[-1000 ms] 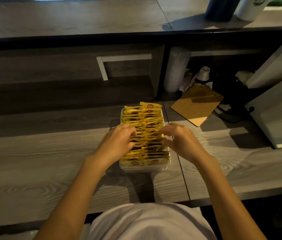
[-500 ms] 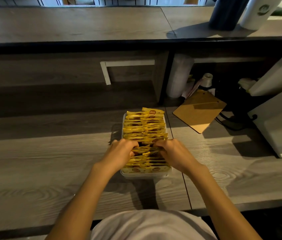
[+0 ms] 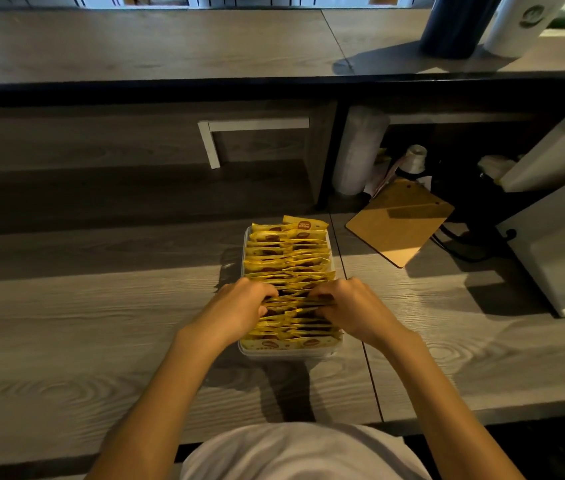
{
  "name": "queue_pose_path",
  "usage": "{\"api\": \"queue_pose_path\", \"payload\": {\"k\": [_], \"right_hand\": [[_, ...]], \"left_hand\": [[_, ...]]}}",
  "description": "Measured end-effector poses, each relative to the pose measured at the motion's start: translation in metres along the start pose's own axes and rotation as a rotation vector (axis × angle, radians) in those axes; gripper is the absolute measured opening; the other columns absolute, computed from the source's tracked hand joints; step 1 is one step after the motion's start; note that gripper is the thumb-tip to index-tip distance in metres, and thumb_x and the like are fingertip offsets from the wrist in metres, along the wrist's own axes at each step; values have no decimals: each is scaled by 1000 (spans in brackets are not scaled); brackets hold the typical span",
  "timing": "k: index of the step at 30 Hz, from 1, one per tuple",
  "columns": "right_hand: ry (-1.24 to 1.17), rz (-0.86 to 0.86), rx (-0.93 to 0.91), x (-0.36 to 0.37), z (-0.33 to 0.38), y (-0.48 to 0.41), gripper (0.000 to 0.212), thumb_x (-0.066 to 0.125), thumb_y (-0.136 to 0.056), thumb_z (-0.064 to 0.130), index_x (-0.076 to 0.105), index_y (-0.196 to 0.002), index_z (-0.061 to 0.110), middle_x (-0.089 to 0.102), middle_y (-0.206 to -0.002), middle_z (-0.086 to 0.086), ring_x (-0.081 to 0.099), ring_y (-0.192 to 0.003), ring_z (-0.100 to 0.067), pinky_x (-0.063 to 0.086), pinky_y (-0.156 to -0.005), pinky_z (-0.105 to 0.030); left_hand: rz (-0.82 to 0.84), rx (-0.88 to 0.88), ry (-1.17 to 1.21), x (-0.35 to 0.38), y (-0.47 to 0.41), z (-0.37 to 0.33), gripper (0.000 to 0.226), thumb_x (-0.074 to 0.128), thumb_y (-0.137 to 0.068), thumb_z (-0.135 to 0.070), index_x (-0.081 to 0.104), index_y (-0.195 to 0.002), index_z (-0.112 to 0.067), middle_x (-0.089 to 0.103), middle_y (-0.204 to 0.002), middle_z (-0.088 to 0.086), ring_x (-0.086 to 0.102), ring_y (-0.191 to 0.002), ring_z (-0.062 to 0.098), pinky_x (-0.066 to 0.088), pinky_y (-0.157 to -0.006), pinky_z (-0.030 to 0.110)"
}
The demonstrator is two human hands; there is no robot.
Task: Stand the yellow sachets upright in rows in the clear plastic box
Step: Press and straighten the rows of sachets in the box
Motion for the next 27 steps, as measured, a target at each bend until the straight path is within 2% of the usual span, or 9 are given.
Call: {"api": "queue_pose_path", "payload": {"k": [3, 5, 6, 9, 12, 18, 23, 27], "right_hand": [[-82, -109, 19, -9, 2, 3, 26, 56, -91, 20, 61, -116, 17, 67, -109, -3, 63, -99, -16, 49, -78, -18], [-46, -234, 20, -15, 2, 3, 29, 57, -91, 21, 59, -120, 18, 66, -111, -3, 63, -98, -14, 44, -76, -16], [-10, -274, 16, -17, 2, 2, 32, 57, -91, 21, 57, -123, 18, 64, -116, -2, 61, -102, -14, 42, -77, -16], [70, -226, -39, -15, 2, -3, 39, 57, -91, 18, 53, -129, 19, 53, -131, 1, 51, -120, -15, 40, -92, -20], [109, -180, -74, -12, 2, -9, 43, 58, -90, 18, 50, -132, 20, 50, -134, 0, 48, -125, -18, 37, -106, -31], [183, -130, -91, -10, 3, -20, 40, 56, -90, 21, 49, -130, 17, 46, -132, -2, 50, -118, -21, 42, -99, -31], [227, -67, -98, -6, 4, -23, 34, 51, -93, 18, 52, -127, 15, 57, -126, -4, 49, -122, -20, 32, -107, -32], [214, -75, -111, 0, 4, -28, 33, 49, -94, 15, 52, -127, 16, 60, -124, -6, 54, -119, -22, 37, -105, -34]], "left_hand": [[-250, 91, -67, -10, 7, -11, 34, 50, -93, -12, 55, -126, -22, 61, -121, 0, 58, -111, 16, 48, -96, 33], [-393, 136, -99, -14, 6, -15, 38, 50, -93, -8, 52, -128, -20, 58, -124, -1, 54, -116, 15, 42, -100, 29], [-411, 146, -115, -14, 4, -15, 40, 51, -92, -8, 50, -131, -19, 55, -127, -1, 51, -119, 14, 39, -101, 28], [-321, 133, -147, -7, -4, -10, 44, 54, -91, -13, 45, -134, -20, 51, -133, -2, 46, -124, 13, 36, -103, 28], [-298, 122, -130, -4, -7, -5, 40, 54, -92, -17, 48, -131, -20, 53, -130, -2, 47, -122, 12, 37, -99, 24], [-226, 64, -120, -8, -14, -4, 22, 56, -91, -20, 54, -113, -18, 59, -116, -1, 55, -105, 14, 40, -81, 21], [-152, 60, -165, -10, -19, -6, 29, 54, -91, -15, 47, -118, -21, 59, -116, 2, 53, -110, 23, 41, -89, 30], [-146, 123, -129, -7, -20, -8, 29, 54, -90, -8, 46, -114, -22, 60, -112, 3, 57, -105, 21, 50, -85, 34]]}}
Point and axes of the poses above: each hand's wrist, its own y-axis away from the middle knuckle, its own x-axis out of the palm, z = x × y, the point moved 2 cm from there along -y, towards the middle knuckle
